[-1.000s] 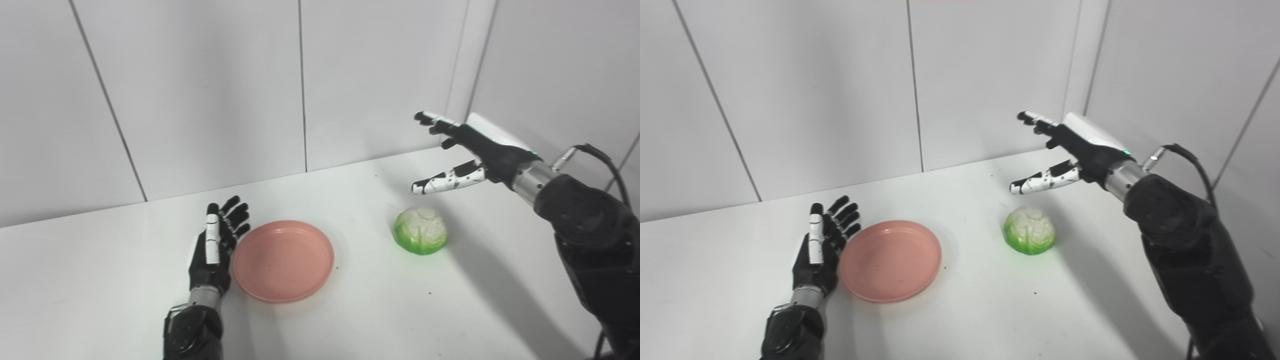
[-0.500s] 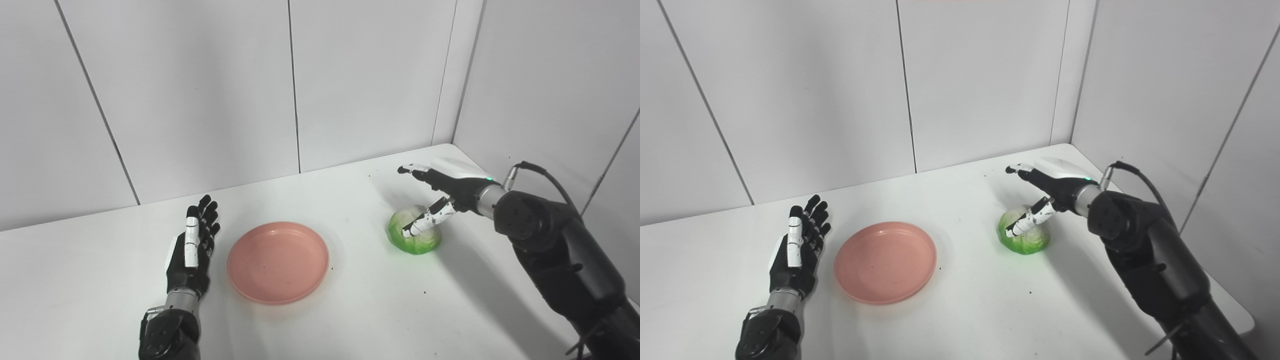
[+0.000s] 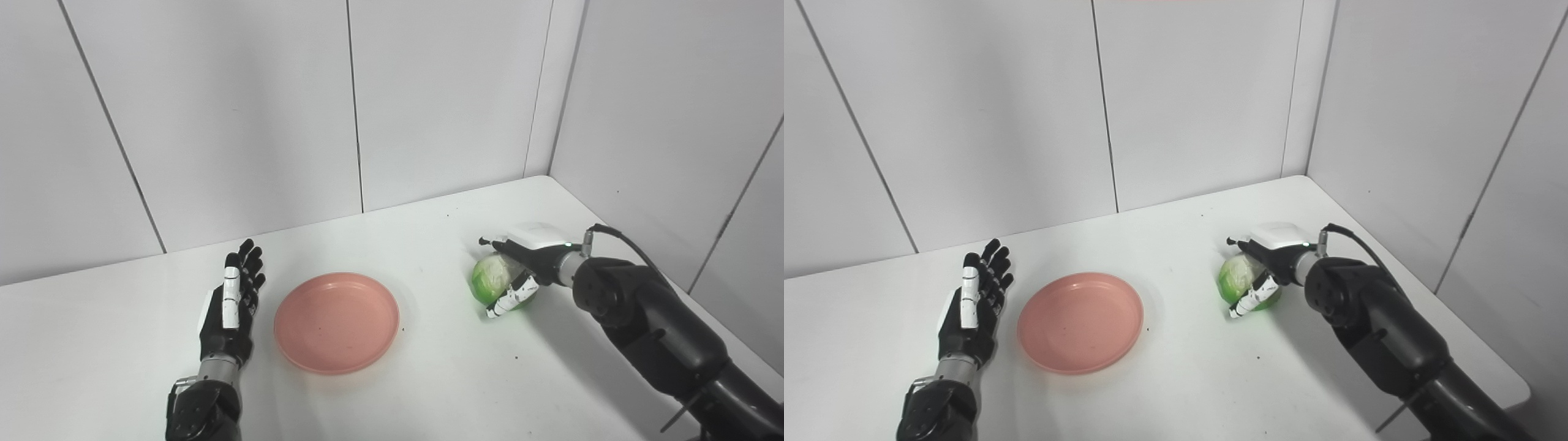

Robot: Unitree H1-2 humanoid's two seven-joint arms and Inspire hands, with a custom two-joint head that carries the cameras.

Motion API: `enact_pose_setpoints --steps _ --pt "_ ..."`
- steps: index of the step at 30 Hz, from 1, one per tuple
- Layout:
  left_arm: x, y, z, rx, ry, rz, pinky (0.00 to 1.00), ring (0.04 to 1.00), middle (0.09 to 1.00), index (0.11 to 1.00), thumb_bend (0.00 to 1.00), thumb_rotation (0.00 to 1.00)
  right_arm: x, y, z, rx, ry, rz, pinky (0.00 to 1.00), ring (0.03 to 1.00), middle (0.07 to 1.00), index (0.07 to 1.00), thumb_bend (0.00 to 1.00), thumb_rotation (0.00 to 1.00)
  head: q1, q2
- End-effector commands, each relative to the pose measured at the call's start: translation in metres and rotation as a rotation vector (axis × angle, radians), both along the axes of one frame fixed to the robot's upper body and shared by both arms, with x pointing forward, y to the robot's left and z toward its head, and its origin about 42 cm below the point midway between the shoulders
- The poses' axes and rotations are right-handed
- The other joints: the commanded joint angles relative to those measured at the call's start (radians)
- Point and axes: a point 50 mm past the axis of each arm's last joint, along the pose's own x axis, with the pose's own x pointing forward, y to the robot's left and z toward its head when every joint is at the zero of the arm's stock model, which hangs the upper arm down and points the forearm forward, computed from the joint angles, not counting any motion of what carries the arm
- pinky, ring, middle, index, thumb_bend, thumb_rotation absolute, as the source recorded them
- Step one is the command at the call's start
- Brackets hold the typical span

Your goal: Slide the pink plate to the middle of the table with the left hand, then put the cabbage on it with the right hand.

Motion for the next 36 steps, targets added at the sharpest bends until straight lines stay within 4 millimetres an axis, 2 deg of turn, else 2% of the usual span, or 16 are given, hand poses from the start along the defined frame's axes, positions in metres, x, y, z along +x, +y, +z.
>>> enact_pose_setpoints --steps 1,3,4,6,7,8,10,11,12,13,15,17,19,29,33,36 --pt "0.003 0.003 0.008 0.002 -0.051 -0.016 1.00 0.997 0.970 0.937 0.75 1.00 0.010 -0.003 0.021 -0.051 -0.087 0.027 1.00 0.927 0.916 0.914 1.00 0.43 0.001 0.000" --pt "0.002 0.002 0.009 -0.004 -0.048 -0.016 1.00 0.997 0.971 0.938 0.75 1.00 0.012 -0.003 0.014 -0.056 -0.075 0.030 0.99 0.925 0.914 0.909 1.00 0.41 0.001 0.004" --pt "0.001 0.002 0.009 -0.004 -0.048 -0.014 1.00 0.996 0.970 0.936 0.75 1.00 0.012 -0.002 0.012 -0.045 -0.070 0.028 0.94 0.913 0.910 0.900 1.00 0.37 0.001 0.004" --pt "0.001 0.002 0.009 -0.004 -0.051 -0.017 1.00 0.997 0.969 0.936 0.75 1.00 0.012 -0.002 0.008 -0.003 -0.057 0.017 0.78 0.889 0.908 0.881 0.97 0.27 0.000 0.007" --pt "0.001 0.002 0.009 -0.004 -0.052 -0.019 1.00 0.999 0.972 0.939 0.75 1.00 0.013 -0.002 0.006 0.013 -0.051 0.014 0.68 0.849 0.904 0.870 0.96 0.20 0.000 0.007" --pt "0.001 0.002 0.010 -0.005 -0.052 -0.021 1.00 1.000 0.974 0.941 0.75 1.00 0.013 -0.002 0.005 0.021 -0.048 0.012 0.62 0.805 0.890 0.861 0.94 0.15 0.000 0.007" --pt "0.001 0.002 0.010 -0.002 -0.052 -0.016 1.00 0.999 0.974 0.942 0.75 1.00 0.015 -0.003 0.001 0.042 -0.051 0.015 0.54 0.679 0.793 0.805 0.88 0.04 0.000 0.007" --pt "0.000 0.001 0.010 0.000 -0.054 -0.014 1.00 0.998 0.972 0.939 0.75 1.00 0.015 -0.004 -0.001 0.050 -0.062 0.017 0.51 0.616 0.675 0.735 0.76 0.02 0.000 0.007" --pt "0.000 0.001 0.010 0.000 -0.056 -0.012 1.00 0.998 0.971 0.938 0.75 1.00 0.016 -0.004 -0.003 0.054 -0.070 0.018 0.51 0.600 0.638 0.713 0.72 0.01 0.000 0.007" --pt "0.000 0.001 0.010 0.000 -0.057 -0.011 1.00 0.997 0.969 0.935 0.74 1.00 0.016 -0.004 -0.004 0.060 -0.101 0.021 0.49 0.561 0.552 0.662 0.63 0.00 0.000 0.007" --pt "0.000 0.001 0.010 0.000 -0.057 -0.012 1.00 0.995 0.968 0.934 0.74 1.00 0.015 -0.003 -0.005 0.067 -0.146 0.026 0.44 0.461 0.518 0.542 0.55 0.00 0.002 0.012" --pt "-0.001 0.001 0.010 -0.003 -0.055 -0.010 1.00 0.995 0.969 0.935 0.74 1.00 0.014 -0.002 -0.007 0.068 -0.175 0.026 0.44 0.448 0.517 0.480 0.52 0.00 0.004 0.014" --pt "-0.001 0.001 0.010 -0.003 -0.056 -0.008 1.00 0.994 0.966 0.932 0.74 1.00 0.013 -0.002 -0.008 0.070 -0.190 0.023 0.44 0.443 0.524 0.465 0.52 0.00 0.004 0.014" --pt "-0.001 0.001 0.010 -0.010 -0.051 -0.006 1.00 0.993 0.966 0.935 0.74 1.00 0.012 0.001 -0.010 0.088 -0.270 0.035 0.43 0.444 0.518 0.474 0.52 0.00 0.006 0.016" --pt "-0.002 0.000 0.010 -0.013 -0.046 -0.008 1.00 0.994 0.965 0.931 0.74 1.00 0.010 0.011 0.004 0.119 -0.320 0.068 0.42 0.444 0.505 0.487 0.52 0.00 0.021 0.022" --pt "-0.002 -0.001 0.011 -0.014 -0.042 -0.008 1.00 0.995 0.966 0.930 0.74 1.00 0.009 0.025 0.022 0.168 -0.385 0.130 0.41 0.434 0.497 0.503 0.52 0.00 0.046 0.025"
